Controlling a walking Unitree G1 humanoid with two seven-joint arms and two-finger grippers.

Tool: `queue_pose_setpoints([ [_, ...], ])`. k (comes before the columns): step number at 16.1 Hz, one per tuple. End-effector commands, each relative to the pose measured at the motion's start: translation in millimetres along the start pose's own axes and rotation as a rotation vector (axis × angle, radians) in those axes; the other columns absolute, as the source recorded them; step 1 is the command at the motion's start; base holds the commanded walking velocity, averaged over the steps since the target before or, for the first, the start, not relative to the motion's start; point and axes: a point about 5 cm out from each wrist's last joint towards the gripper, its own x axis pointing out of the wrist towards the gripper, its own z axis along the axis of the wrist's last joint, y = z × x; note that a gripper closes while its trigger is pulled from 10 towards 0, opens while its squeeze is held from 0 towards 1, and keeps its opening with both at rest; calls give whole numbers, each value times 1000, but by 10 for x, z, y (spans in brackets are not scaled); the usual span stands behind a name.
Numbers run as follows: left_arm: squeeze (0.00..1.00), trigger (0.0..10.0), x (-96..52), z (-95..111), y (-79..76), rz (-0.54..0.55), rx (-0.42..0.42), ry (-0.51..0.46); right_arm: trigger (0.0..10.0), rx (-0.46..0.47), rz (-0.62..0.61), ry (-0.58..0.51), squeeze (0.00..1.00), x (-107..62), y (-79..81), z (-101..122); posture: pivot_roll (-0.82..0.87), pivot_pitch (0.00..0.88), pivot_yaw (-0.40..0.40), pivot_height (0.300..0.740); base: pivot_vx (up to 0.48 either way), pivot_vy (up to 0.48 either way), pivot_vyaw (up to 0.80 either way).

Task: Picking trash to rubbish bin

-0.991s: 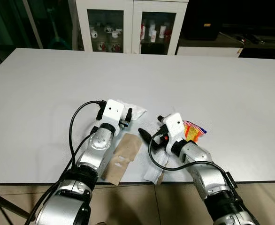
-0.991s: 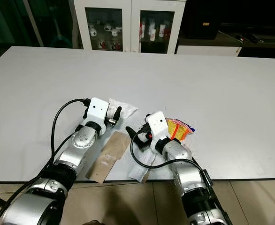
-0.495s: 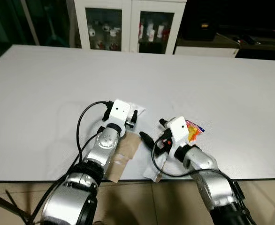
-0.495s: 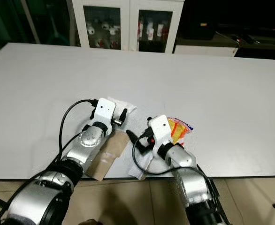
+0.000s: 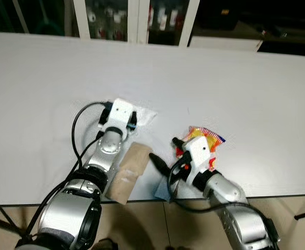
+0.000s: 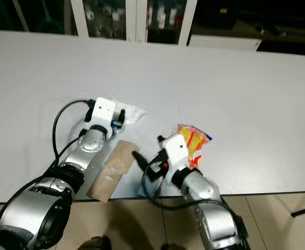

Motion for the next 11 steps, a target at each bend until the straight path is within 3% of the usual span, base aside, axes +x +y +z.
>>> queue_pose_setpoints([
  [1,0,10000,-26,-106,-90,-56,-32,68,10000,11,-9,0,0,-41,30,21,-143,195,-99,740,0,0,0],
  [4,0,10000,-136,-345,-259,-139,-117,160,10000,44,-3,15,0,-134,147,16,-156,240,-104,740,0,0,0],
  [9,0,10000,-252,-564,-420,-300,-85,291,10000,77,7,36,0,-165,277,12,-154,270,-96,740,0,0,0],
  [11,0,10000,-221,-507,-387,-315,-66,269,10000,80,9,34,0,-147,289,22,-152,266,-91,740,0,0,0],
])
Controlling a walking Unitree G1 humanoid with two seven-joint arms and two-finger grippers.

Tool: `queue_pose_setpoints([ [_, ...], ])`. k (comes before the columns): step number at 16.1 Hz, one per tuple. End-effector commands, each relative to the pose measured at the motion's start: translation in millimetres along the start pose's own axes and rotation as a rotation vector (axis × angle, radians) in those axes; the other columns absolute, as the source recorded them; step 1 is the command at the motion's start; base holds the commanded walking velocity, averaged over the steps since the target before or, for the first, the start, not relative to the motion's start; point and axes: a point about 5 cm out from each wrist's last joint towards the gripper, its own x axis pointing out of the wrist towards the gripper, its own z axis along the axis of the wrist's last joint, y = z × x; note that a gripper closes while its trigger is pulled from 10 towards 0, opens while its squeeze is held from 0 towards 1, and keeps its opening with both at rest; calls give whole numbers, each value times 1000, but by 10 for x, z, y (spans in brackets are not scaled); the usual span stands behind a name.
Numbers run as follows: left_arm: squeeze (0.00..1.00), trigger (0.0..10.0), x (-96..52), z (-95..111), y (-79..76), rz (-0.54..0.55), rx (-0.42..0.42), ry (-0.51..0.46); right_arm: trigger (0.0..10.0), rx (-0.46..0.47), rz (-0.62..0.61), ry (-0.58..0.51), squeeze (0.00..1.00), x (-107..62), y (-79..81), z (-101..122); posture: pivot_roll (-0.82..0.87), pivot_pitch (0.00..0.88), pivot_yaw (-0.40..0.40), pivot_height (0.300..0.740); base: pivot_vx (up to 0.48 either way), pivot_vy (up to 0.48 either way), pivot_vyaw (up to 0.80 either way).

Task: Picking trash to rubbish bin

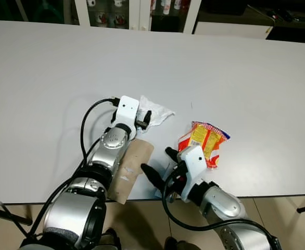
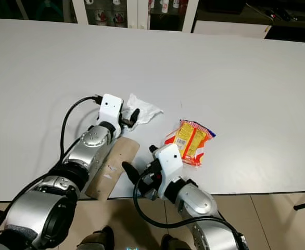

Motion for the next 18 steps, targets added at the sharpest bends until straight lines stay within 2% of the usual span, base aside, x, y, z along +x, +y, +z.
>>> queue_pose_setpoints([
  [1,0,10000,-149,-504,-68,-16,19,230,10000,4,-16,4,0,-17,-15,14,-150,261,-87,740,0,0,0],
  [2,0,10000,-136,-468,-42,-7,25,217,10000,4,-17,3,0,-12,-18,18,-149,260,-86,740,0,0,0],
  [4,0,10000,-52,-172,63,8,28,105,10000,3,-25,-4,0,5,-37,36,-142,259,-81,740,0,0,0],
  [8,0,10000,-3,71,63,-11,52,15,10000,9,-23,-6,0,30,-16,32,-137,263,-78,740,0,0,0],
  [11,0,10000,29,322,75,0,51,-73,10000,13,-23,-7,0,33,-14,25,-141,262,-76,740,0,0,0],
  [12,0,10000,30,463,77,2,51,-126,10000,13,-27,-6,0,36,-24,21,-139,260,-75,740,0,0,0],
  [14,0,10000,7,554,98,9,32,-172,10000,11,-29,-7,0,50,-35,21,-135,255,-73,740,0,0,0],
  [18,0,10000,-62,550,185,33,16,-184,10000,8,-23,-13,0,77,-48,29,-127,245,-71,740,0,0,0],
])
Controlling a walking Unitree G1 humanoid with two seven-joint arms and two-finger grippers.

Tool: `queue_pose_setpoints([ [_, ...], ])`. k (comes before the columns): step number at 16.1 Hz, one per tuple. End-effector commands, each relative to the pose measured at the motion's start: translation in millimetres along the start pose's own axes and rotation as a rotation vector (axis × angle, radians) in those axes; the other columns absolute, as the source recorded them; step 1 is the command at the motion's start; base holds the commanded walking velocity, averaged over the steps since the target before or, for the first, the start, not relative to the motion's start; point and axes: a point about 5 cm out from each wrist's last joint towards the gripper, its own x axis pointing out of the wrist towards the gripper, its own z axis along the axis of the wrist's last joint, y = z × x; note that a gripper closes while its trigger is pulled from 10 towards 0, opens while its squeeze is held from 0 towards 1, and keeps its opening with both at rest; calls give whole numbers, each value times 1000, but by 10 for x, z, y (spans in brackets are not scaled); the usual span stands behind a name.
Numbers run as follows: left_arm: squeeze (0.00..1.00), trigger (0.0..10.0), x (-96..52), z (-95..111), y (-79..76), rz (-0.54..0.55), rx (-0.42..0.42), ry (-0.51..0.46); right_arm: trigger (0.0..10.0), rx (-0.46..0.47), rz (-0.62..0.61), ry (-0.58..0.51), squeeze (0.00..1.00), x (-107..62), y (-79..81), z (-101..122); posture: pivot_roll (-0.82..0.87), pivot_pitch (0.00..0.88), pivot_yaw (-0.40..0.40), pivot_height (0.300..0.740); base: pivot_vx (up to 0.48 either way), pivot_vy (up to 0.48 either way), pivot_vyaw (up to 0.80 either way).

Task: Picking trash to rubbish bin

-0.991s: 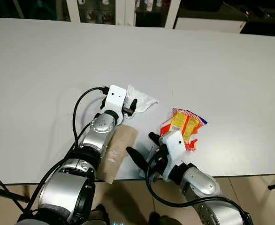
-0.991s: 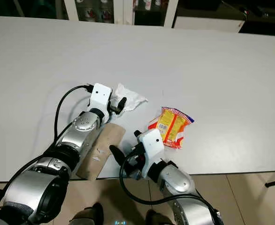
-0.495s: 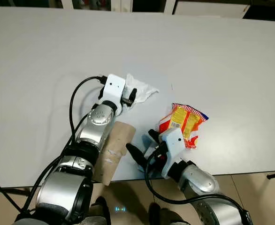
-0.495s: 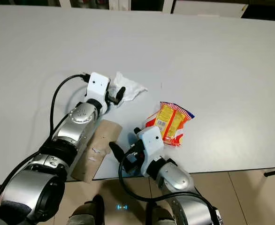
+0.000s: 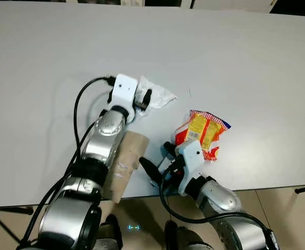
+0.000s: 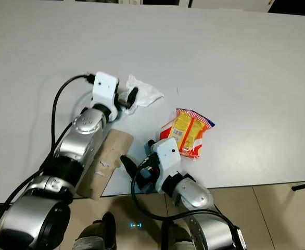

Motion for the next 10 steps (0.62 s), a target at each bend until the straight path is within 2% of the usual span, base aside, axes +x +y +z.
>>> queue_pose_setpoints([
  [1,0,10000,-17,21,13,-6,-13,-9,10000,11,-14,8,0,-10,-24,-34,-124,238,-71,740,0,0,0],
  [5,0,10000,-17,124,33,9,-37,-49,10000,10,-11,6,0,-15,-19,-38,-127,228,-71,740,0,0,0],
  [10,0,10000,17,241,-74,-40,-81,-95,10000,12,-16,5,0,-30,-1,-51,-137,222,-58,740,0,0,0],
])
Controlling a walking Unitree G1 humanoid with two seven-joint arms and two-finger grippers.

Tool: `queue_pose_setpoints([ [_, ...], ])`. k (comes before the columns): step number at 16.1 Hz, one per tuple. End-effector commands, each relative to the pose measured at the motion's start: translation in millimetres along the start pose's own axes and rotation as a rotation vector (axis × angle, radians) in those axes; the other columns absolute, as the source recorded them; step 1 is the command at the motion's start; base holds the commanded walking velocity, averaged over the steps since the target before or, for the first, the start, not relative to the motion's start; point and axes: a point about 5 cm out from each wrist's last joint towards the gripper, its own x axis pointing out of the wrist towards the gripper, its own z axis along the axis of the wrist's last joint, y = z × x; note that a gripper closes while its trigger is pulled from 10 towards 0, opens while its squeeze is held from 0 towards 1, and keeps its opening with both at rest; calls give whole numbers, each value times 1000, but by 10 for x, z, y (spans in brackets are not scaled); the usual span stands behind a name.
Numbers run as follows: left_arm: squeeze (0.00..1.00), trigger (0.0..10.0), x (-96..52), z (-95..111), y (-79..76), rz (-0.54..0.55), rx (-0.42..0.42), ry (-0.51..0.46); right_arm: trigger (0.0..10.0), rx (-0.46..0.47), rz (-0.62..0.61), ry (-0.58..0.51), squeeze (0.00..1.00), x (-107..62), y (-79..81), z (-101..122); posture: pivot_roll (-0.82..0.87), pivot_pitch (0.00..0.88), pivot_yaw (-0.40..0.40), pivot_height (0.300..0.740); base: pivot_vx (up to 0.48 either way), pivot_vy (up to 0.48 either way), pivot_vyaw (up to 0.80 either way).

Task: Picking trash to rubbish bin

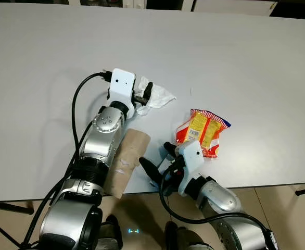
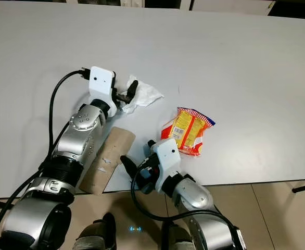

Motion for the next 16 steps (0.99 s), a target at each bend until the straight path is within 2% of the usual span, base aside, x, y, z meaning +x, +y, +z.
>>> queue_pose_setpoints([
  [1,0,10000,23,49,-73,-39,-15,-17,10000,11,-15,6,0,-27,-3,-35,-137,220,-56,740,0,0,0],
  [4,0,10000,41,10,-182,-109,-26,1,10000,3,-31,-12,0,-27,-18,-4,-140,209,-49,740,0,0,0],
  [6,0,10000,50,-31,-236,-142,-16,19,10000,23,-93,-86,0,-12,-135,159,-147,206,-46,740,0,0,0],
  [10,0,10000,54,-95,-235,-149,-6,49,10000,33,-240,-213,0,-19,-437,475,-145,199,-42,740,0,0,0],
  [14,0,10000,58,-165,-234,-148,-8,77,10000,25,-296,-237,0,-22,-558,535,-140,194,-39,740,0,0,0],
  [16,0,10000,54,-255,-270,-183,7,117,10000,28,-316,-235,0,-39,-578,539,-145,209,-38,740,0,0,0],
])
